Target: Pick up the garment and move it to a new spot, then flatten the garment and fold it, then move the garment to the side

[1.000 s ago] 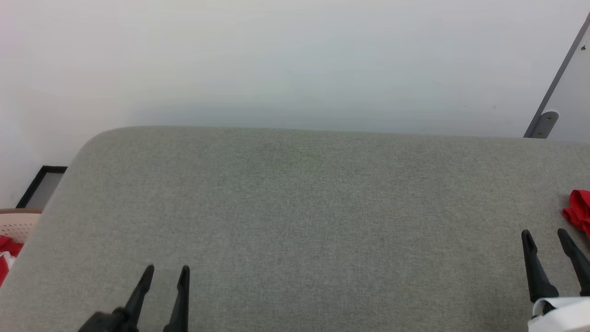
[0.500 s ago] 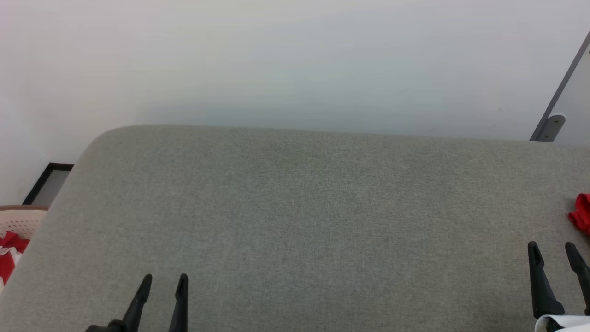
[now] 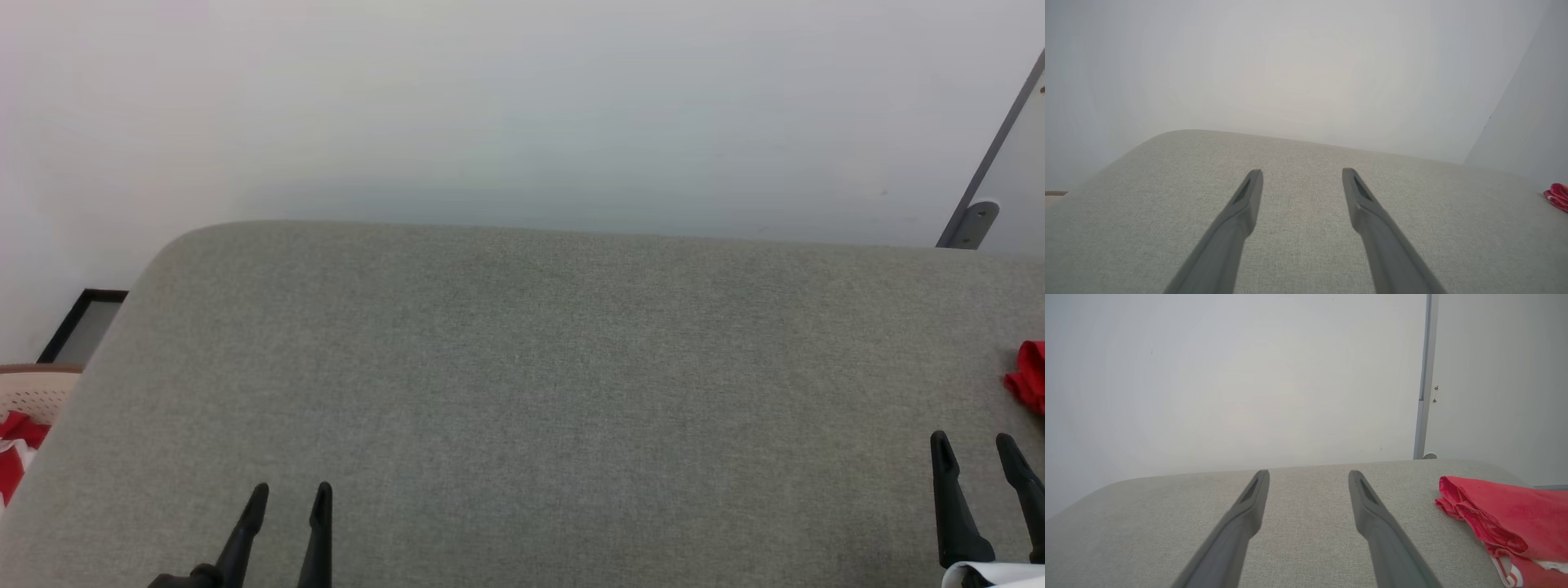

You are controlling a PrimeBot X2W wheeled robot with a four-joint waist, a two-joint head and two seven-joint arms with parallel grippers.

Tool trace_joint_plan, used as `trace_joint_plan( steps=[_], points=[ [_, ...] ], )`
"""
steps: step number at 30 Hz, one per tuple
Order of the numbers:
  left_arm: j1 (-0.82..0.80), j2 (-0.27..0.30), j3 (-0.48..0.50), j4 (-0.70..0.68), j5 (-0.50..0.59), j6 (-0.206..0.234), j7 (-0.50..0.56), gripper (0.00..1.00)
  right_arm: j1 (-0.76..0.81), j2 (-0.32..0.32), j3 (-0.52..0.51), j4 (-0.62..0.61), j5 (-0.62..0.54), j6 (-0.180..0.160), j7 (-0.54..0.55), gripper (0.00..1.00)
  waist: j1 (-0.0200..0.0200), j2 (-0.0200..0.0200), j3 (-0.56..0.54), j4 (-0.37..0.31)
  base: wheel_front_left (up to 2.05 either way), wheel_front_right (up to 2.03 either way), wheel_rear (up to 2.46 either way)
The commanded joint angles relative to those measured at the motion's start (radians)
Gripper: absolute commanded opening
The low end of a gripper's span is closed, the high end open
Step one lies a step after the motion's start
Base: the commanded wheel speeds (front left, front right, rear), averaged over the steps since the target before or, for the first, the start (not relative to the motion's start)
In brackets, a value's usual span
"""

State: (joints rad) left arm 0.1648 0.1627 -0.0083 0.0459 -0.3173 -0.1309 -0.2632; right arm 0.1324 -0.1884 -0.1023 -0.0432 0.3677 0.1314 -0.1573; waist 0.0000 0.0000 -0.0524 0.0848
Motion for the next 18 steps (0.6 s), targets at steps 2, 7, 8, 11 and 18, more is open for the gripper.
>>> trace_joint_plan(
  steps=[2,7,8,11,18],
  points=[
    [0.000,-0.002,0.003,-0.003,-0.007,0.001,-0.001,1.00,0.006,0.005,0.002,-0.006,0.000,-0.002,0.000,1.00,0.0000,0.0000,0.001,0.001,0.00,0.00,0.00],
    [0.000,-0.004,0.006,-0.005,-0.004,0.001,-0.001,1.00,0.005,0.007,0.006,-0.008,0.003,-0.002,0.000,1.00,0.0000,0.0000,0.003,0.004,0.00,0.00,0.00],
    [0.000,-0.004,0.007,-0.005,-0.003,0.001,-0.001,1.00,0.005,0.008,0.006,-0.009,0.004,-0.002,0.000,1.00,0.0000,0.0000,0.004,0.004,0.00,0.00,0.00],
    [0.001,-0.006,0.009,-0.005,-0.004,0.002,-0.001,1.00,0.003,0.008,0.007,-0.009,0.006,-0.002,0.000,1.00,0.0000,0.0000,0.005,0.006,0.00,0.00,0.00],
    [0.002,-0.008,0.009,-0.006,-0.002,0.002,-0.001,1.00,0.002,0.011,0.011,-0.007,0.013,-0.002,-0.002,1.00,0.0000,0.0000,0.007,0.007,0.00,0.00,0.00]
  ],
)
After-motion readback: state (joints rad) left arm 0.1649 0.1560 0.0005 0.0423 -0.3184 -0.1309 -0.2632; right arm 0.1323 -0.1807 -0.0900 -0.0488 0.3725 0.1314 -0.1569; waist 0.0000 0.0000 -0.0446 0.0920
